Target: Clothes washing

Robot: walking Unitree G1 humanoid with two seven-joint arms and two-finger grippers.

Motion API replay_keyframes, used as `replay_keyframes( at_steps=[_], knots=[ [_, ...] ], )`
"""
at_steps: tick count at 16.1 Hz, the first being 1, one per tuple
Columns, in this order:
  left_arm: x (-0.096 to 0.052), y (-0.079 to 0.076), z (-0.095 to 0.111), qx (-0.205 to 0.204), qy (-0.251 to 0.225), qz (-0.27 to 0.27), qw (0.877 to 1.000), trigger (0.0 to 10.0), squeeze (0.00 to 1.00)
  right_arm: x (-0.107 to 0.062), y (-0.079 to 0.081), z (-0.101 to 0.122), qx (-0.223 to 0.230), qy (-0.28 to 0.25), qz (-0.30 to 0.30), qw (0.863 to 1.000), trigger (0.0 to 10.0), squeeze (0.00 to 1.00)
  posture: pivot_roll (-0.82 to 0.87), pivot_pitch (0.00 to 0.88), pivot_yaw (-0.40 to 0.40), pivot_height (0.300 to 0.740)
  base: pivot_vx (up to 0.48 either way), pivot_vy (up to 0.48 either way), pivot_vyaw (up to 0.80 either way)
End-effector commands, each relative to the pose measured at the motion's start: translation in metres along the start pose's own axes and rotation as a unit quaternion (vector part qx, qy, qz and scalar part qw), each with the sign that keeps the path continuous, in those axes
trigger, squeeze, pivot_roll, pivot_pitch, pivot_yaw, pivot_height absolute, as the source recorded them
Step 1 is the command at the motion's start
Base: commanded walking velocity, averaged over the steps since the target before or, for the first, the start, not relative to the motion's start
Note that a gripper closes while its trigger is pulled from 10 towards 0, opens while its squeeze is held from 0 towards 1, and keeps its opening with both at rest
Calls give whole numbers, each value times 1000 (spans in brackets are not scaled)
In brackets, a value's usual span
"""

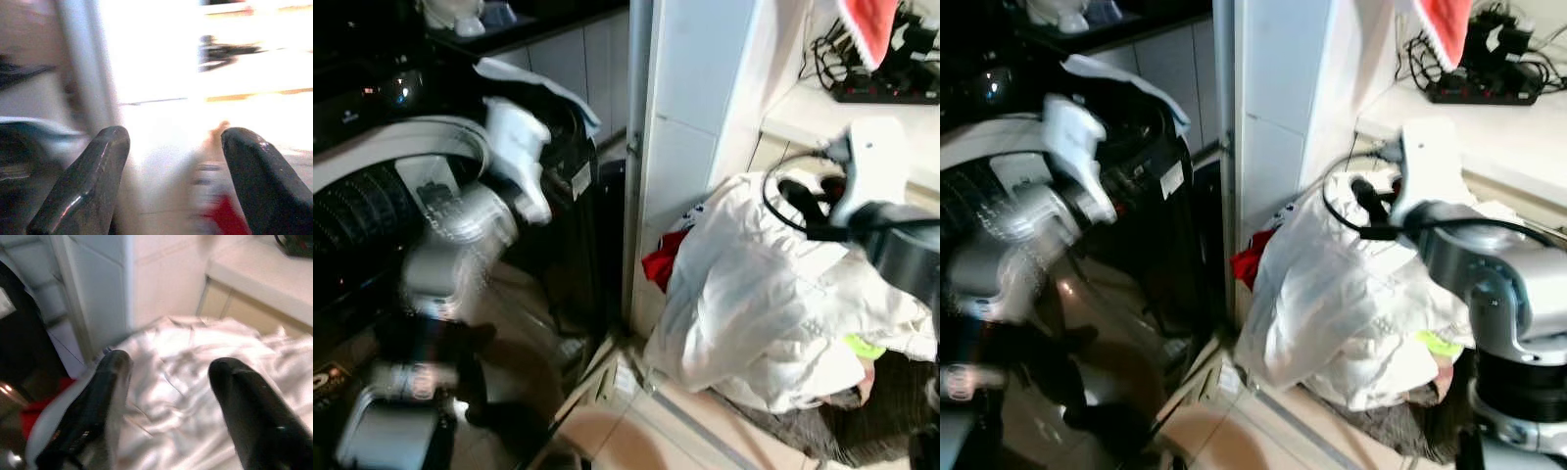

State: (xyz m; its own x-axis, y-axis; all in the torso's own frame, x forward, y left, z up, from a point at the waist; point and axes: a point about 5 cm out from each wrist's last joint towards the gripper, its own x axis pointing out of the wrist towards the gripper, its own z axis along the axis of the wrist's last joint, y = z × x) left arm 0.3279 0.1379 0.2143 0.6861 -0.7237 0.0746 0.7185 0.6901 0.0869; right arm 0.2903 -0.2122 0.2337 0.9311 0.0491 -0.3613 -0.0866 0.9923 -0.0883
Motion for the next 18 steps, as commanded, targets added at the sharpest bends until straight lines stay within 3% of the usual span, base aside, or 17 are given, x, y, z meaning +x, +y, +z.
replay_keyframes(
  at_steps=[1,3,7,8,9,14,15,16,18],
  knots=[
    [-2,-21,7,-6,-4,-72,997,10000,0,-1,-10,-6,-7,26,-13,1000,10000,1000,8,0,21,740,0,0,0],
    [-8,-37,-4,6,32,-126,991,10000,0,-4,-19,-10,-28,46,-19,998,10000,1000,6,0,22,740,0,0,0],
    [-15,-50,-5,3,53,-166,985,10000,0,-5,-18,-20,-35,80,28,996,10000,1000,5,0,22,740,0,0,0],
    [-14,-51,-5,2,56,-168,984,10000,0,-2,-16,-27,-25,88,39,995,10000,133,5,0,22,740,0,0,0],
    [-14,-53,-5,3,60,-173,983,10000,0,1,-13,-33,-18,98,50,994,10000,0,5,0,22,740,0,0,0],
    [-19,-58,-8,-3,82,-193,978,10000,0,-2,-2,-60,-82,159,107,978,10000,0,10,0,20,740,0,0,0],
    [-19,-58,-8,-3,83,-193,978,10000,0,-2,-4,-61,-82,157,100,979,3686,0,8,0,22,740,0,0,0],
    [-19,-58,-8,-4,83,-195,977,10000,0,-2,-5,-59,-81,153,97,980,0,0,6,0,24,740,0,0,0],
    [-19,-58,-7,-4,84,-197,977,10000,0,-1,-8,-56,-88,145,92,981,0,0,3,0,27,740,0,0,0]
  ],
)
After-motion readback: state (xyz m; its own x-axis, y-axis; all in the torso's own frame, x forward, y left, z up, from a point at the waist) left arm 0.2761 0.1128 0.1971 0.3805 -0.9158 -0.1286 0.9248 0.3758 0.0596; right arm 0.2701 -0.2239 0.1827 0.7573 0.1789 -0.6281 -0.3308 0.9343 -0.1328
